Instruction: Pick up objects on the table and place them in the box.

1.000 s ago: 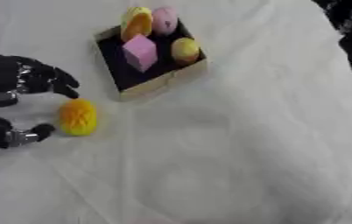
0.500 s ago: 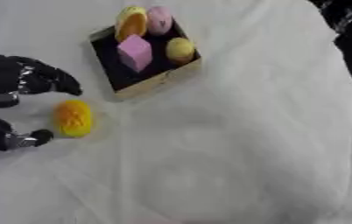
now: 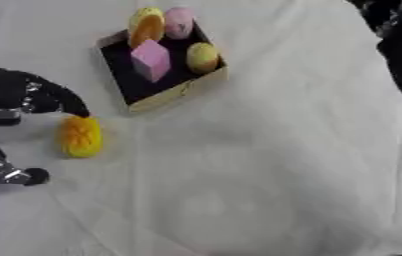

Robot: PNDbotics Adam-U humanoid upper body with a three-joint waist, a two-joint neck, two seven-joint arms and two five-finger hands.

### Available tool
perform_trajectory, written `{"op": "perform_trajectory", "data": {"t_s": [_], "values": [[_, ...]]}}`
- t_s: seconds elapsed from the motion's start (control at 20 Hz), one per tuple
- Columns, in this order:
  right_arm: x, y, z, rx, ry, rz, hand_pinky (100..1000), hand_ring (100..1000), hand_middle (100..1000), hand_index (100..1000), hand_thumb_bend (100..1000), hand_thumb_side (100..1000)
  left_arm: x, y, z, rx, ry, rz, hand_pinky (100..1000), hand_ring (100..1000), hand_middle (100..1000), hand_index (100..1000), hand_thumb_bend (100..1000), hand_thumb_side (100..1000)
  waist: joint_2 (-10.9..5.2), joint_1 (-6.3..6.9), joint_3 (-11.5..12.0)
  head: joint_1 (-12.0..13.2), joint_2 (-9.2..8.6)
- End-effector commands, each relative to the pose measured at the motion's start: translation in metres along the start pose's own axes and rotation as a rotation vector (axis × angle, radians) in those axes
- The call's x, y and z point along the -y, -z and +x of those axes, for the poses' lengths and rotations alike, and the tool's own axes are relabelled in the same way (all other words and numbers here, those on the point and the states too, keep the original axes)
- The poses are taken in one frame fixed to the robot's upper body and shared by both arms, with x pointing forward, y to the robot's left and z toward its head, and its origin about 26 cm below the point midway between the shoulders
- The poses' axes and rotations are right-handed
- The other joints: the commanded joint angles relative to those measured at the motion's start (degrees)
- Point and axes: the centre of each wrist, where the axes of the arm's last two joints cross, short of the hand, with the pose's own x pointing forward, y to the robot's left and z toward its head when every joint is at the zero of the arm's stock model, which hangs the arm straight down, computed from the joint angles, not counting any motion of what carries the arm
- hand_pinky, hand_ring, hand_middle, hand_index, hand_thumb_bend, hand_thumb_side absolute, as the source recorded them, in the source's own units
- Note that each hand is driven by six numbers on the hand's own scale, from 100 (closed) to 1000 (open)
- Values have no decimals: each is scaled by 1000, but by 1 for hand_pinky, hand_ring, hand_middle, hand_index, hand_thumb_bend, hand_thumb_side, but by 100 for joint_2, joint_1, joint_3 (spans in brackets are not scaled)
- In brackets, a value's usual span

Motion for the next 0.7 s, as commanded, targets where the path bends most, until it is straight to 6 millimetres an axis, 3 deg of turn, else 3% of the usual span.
{"op": "perform_trajectory", "data": {"t_s": [0.05,0.45,0.7], "values": [[2,3,9,19,-28,12,1000,904,581,787,100,530,-7,-6,-5,-49,29,0,880,869,832,923,527,189,-75,-6,-2,-22,-14],[2,3,9,16,-25,12,1000,904,580,786,100,530,1,2,-18,-133,58,-47,880,873,834,923,579,224,-81,9,-30,-5,-1],[1,3,9,14,-24,11,1000,904,580,786,100,529,7,9,-24,-140,46,-77,875,867,829,920,551,219,-75,14,-34,0,-2]]}}
